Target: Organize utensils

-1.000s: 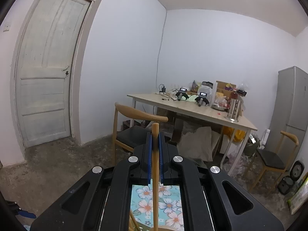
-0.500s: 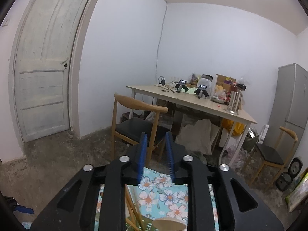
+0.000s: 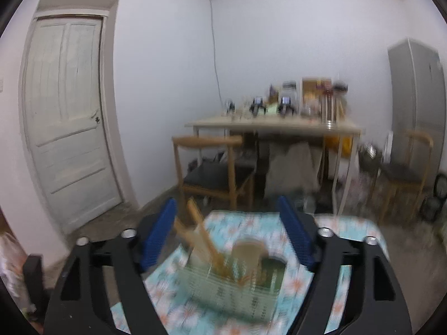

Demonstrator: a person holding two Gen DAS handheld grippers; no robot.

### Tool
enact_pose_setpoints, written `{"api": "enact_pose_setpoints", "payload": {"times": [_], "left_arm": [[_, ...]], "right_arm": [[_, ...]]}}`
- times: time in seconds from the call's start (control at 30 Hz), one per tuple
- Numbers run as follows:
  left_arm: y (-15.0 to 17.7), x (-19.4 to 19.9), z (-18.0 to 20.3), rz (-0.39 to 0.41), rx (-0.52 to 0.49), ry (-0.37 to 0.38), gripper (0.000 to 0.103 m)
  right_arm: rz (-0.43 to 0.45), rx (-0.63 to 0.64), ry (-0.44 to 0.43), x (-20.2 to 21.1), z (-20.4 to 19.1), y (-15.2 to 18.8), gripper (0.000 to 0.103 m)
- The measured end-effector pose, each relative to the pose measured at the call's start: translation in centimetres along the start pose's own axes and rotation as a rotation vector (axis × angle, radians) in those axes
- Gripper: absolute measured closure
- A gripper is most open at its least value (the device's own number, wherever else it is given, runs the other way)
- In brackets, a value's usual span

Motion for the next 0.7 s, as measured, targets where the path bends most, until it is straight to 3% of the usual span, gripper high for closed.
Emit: {"api": "enact_pose_setpoints", "payload": {"times": [0.13,0.33,0.53,0.7], "left_arm": [[-0.1,-0.1,1.8,-0.006,-0.023,0.018,0.021],[0.0,-0.6,4.4,-0.021,-0.079,-0.022,0.006],[-0.2,-1.3,5.7,-0.043,-0.116,-0.137,0.006],[-1.1,-1.0,6.0,-0.021,-0.112,-0.272,0.006]], "right_arm": [[-0.155,-0.020,0.016,1.6,0.4,5.2,0.010],[-0.369,-0.137,0.098,3.2,1.5,13.9,0.008],[-0.450,-0.193,0.218,4.3,3.5,17.9,0.008],[-0.419,-0.150,0.294,5.1,4.1,17.8,0.008]]}}
Point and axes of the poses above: each gripper's, at about its wrist camera, not at the fingertips, and x roughly against the way its jaws point, z to its right, y to its underside, the point moved 8 cm from there along -x, roughly the way its jaws point, and after that the axes turned 10 degrees about y, right-handed, at the moved point
